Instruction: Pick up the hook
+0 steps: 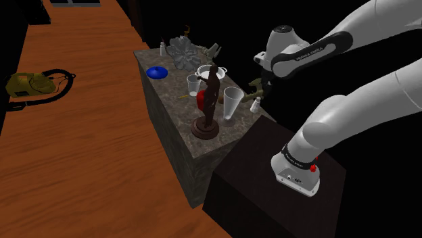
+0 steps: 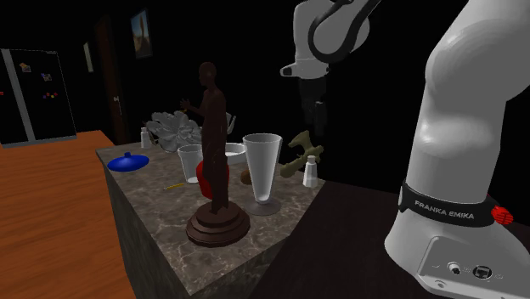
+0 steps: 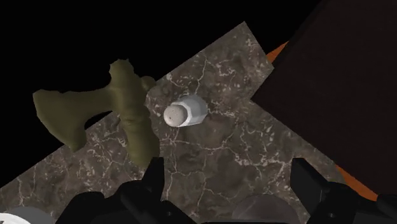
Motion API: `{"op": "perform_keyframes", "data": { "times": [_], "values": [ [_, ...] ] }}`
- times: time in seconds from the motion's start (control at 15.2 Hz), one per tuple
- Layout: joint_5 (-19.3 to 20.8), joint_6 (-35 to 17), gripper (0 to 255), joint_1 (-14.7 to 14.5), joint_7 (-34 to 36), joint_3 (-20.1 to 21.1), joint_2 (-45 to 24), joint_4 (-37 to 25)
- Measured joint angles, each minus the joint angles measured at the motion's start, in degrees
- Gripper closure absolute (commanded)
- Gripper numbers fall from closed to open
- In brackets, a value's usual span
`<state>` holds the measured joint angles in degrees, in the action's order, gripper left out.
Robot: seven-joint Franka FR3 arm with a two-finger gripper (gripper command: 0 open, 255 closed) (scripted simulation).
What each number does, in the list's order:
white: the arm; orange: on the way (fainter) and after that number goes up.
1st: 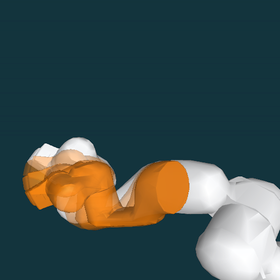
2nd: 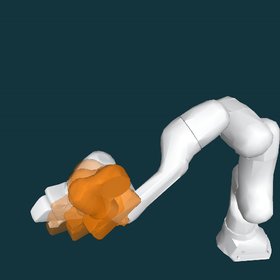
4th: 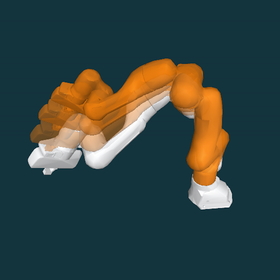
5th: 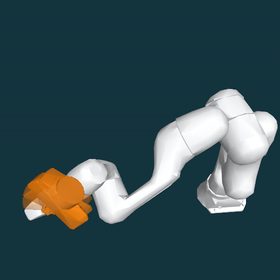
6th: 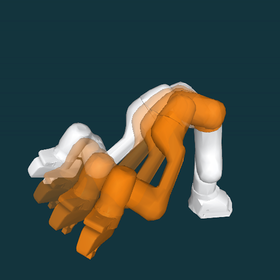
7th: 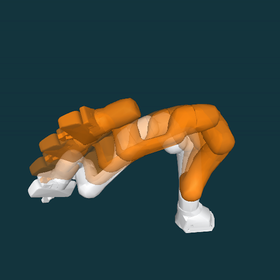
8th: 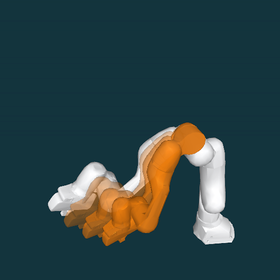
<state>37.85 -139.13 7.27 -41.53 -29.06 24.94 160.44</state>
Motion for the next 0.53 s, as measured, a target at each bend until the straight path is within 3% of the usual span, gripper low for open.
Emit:
{"op": "perform_keyframes", "data": {
  "times": [0.2, 0.53],
  "values": [
    [2.8, -8.1, 0, -0.3, -4.1, -3.2, -8.3, -2.0],
    [1.4, -21.4, 0, -1.1, -14.9, -7.9, -23.8, -8.1]
  ]
}}
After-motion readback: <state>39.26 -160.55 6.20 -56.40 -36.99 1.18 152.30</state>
